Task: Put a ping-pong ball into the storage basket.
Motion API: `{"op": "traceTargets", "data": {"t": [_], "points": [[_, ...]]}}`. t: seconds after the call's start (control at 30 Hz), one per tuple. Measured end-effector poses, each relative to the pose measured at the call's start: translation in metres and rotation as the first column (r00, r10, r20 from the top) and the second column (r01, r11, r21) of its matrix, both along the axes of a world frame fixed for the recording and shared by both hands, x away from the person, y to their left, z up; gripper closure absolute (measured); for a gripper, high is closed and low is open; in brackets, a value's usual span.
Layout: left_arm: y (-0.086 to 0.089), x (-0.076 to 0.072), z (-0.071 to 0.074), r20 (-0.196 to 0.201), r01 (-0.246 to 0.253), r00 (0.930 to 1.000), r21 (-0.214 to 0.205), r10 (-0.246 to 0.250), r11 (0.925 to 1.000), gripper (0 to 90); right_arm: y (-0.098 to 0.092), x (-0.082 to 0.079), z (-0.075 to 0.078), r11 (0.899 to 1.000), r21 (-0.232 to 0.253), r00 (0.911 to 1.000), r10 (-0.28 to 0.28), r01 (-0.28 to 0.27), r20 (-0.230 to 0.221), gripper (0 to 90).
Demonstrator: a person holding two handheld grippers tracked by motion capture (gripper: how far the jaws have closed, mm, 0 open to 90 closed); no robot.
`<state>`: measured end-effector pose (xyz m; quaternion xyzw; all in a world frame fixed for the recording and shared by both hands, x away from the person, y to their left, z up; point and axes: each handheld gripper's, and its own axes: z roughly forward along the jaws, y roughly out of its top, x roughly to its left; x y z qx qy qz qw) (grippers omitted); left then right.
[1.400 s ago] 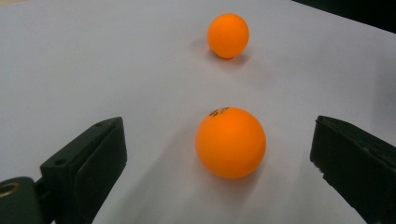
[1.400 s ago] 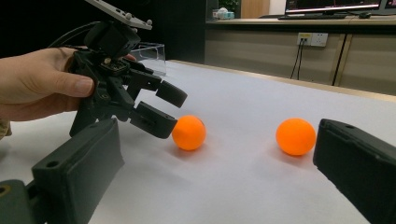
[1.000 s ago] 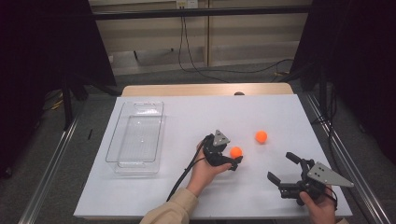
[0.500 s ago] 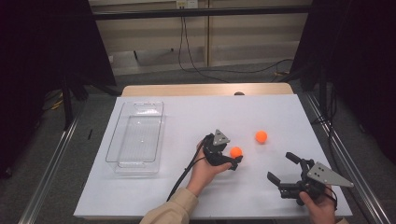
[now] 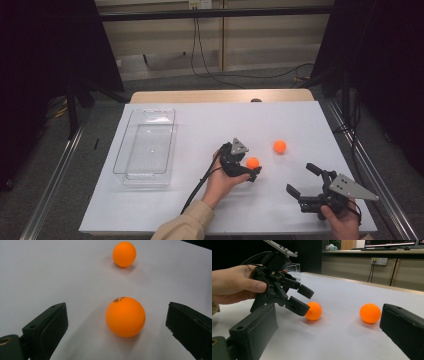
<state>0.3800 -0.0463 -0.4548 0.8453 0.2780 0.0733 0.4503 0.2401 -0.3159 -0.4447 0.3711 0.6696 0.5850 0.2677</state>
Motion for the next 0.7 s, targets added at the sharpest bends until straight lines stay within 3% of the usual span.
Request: {"op": "traceTargets", "data": {"t": [0.7], "points": [[-0.0077,0.002,-0.0001,-0.026,0.011,0.9996,-0.006,-0.012,0.9999,3.4,0.0005,0.0,0.0,1.0,-0.002,1.0,0.002,-0.002,0.001,1.1]]}}
